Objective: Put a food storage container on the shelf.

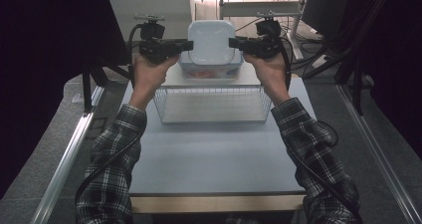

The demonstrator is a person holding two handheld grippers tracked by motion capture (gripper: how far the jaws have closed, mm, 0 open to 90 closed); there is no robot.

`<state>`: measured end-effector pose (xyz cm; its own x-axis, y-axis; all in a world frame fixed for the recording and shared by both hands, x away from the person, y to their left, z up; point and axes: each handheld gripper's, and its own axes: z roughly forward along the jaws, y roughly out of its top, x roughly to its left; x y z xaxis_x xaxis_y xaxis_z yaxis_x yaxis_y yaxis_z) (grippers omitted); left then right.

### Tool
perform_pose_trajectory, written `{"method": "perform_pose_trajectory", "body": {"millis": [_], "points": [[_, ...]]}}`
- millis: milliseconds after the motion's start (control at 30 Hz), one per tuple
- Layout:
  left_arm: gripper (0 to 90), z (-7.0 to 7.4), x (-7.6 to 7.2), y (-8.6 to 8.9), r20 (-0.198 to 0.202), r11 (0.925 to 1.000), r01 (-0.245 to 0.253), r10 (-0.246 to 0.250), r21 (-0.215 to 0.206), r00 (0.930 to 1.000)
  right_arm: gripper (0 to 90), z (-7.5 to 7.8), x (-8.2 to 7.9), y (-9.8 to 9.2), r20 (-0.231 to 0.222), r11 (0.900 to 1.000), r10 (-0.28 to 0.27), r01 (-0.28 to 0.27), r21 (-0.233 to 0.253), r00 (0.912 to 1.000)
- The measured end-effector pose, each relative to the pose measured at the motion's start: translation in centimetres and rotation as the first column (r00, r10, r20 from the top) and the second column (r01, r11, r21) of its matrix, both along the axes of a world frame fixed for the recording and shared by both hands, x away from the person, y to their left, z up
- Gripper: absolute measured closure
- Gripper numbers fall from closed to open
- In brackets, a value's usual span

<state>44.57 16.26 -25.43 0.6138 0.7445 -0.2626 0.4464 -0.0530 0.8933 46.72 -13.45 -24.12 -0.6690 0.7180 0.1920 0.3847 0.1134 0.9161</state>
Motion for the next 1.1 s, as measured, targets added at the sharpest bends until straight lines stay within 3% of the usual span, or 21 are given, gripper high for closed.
{"method": "perform_pose_trajectory", "body": {"millis": [233, 333, 567, 833, 1100], "points": [[67.8, -0.2, 1.0, -0.2, -0.013, 0.9997, -0.024, 0.024, 0.005, 0.9996, 65.0, -0.3, 0.8, 0.6, -0.006, 1.0, -0.016, 0.015, -0.019, 0.9999], [65.8, -0.1, 1.5, 0.0, -0.03, 0.9997, -0.02, 0.019, -0.011, 0.9994, 62.3, -0.5, 1.2, 0.9, -0.011, 1.0, -0.022, 0.022, -0.018, 0.9997], [58.6, 0.3, 2.5, -0.2, -0.029, 0.9982, -0.056, 0.057, 0.022, 0.998, 56.0, -0.5, 1.9, 1.2, -0.011, 0.999, -0.044, 0.044, -0.018, 0.999], [56.7, 0.6, 3.8, -0.5, -0.015, 0.9937, -0.101, 0.102, 0.048, 0.9947, 53.9, -0.4, 2.8, 1.3, -0.013, 0.997, -0.08, 0.08, -0.014, 0.9967], [50.4, 0.9, 4.5, -0.3, 0.004, 0.9928, -0.1, 0.1, 0.065, 0.995, 49.0, -0.3, 3.5, 1.2, -0.014, 0.996, -0.085, 0.085, -0.005, 0.9963]]}}
